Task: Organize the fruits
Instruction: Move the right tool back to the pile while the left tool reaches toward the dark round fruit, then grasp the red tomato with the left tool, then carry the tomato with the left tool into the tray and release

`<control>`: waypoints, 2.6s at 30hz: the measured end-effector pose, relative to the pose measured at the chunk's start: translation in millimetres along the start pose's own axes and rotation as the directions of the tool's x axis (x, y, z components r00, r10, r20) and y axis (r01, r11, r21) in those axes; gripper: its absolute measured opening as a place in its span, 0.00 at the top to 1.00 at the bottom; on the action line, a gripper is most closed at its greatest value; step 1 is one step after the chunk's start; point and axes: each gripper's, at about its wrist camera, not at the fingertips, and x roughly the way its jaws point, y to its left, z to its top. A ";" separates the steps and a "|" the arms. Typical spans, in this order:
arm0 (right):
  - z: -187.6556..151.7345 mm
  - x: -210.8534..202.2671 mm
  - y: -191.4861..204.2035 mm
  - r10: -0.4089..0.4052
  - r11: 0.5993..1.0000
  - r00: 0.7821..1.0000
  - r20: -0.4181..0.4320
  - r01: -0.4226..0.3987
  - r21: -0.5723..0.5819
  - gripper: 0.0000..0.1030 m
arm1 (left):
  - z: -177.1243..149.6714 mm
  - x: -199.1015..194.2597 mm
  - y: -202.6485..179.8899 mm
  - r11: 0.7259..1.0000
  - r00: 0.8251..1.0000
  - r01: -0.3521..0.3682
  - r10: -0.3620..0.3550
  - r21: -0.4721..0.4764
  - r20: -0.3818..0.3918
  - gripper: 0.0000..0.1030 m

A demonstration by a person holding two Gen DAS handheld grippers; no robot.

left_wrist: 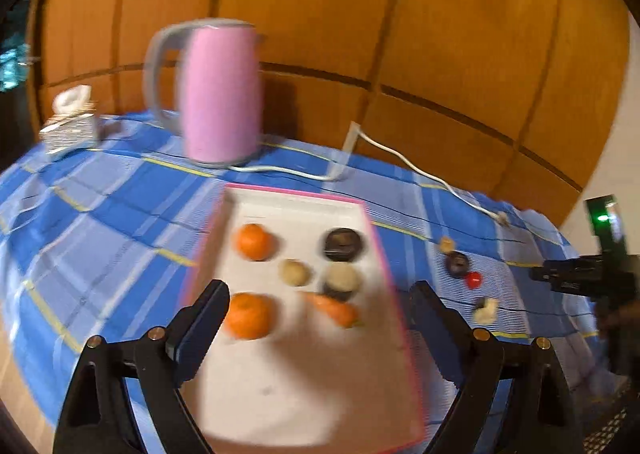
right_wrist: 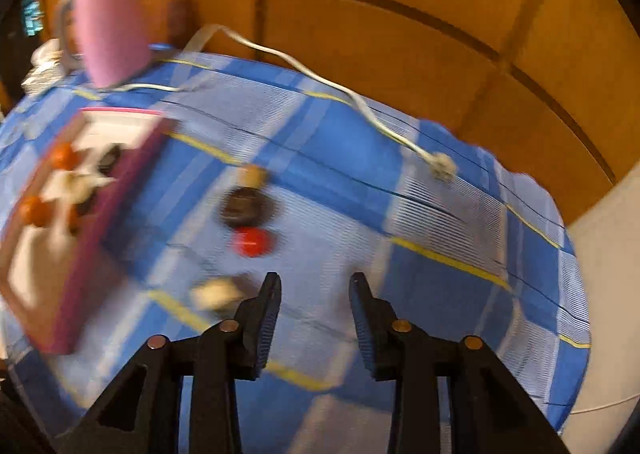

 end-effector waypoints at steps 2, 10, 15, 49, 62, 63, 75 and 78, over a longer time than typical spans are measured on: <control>-3.0 21.2 -30.2 -0.009 0.997 0.999 -0.039 0.012 0.079 0.64 | 5.5 15.5 -16.2 0.999 0.999 0.027 -0.025 0.024 -0.045 0.13; -29.0 56.1 -78.3 0.083 0.958 0.990 -0.115 -0.048 0.284 0.64 | 27.5 56.3 -78.2 0.996 0.975 0.083 -0.083 -0.010 -0.208 0.16; -29.7 70.5 -85.2 0.116 0.942 0.978 -0.172 -0.054 0.330 0.64 | 27.5 64.5 -104.5 0.994 0.976 0.101 -0.090 0.046 -0.199 0.16; -19.4 27.9 -94.4 0.118 0.929 0.993 -0.022 -0.102 0.357 0.64 | -4.7 196.2 -190.5 0.977 0.877 0.211 -0.195 -0.014 -0.438 0.76; -24.1 47.4 -64.9 0.158 0.964 0.981 -0.114 -0.127 0.235 0.64 | 6.5 97.8 -138.1 0.975 0.949 0.214 -0.193 0.059 -0.247 0.76; -24.7 48.6 -59.7 0.162 0.967 0.979 -0.121 -0.134 0.215 0.64 | 6.6 88.7 -129.7 0.977 0.954 0.207 -0.189 0.056 -0.234 0.76; -36.0 59.4 -21.1 0.144 0.989 0.971 -0.190 -0.137 0.053 0.64 | -8.1 13.3 -58.8 0.995 0.992 0.077 -0.071 0.057 -0.100 0.76; -35.7 60.2 -24.8 0.149 0.988 0.970 -0.191 -0.140 0.058 0.64 | -14.3 1.4 -36.0 0.999 0.995 0.041 -0.040 0.005 -0.091 0.76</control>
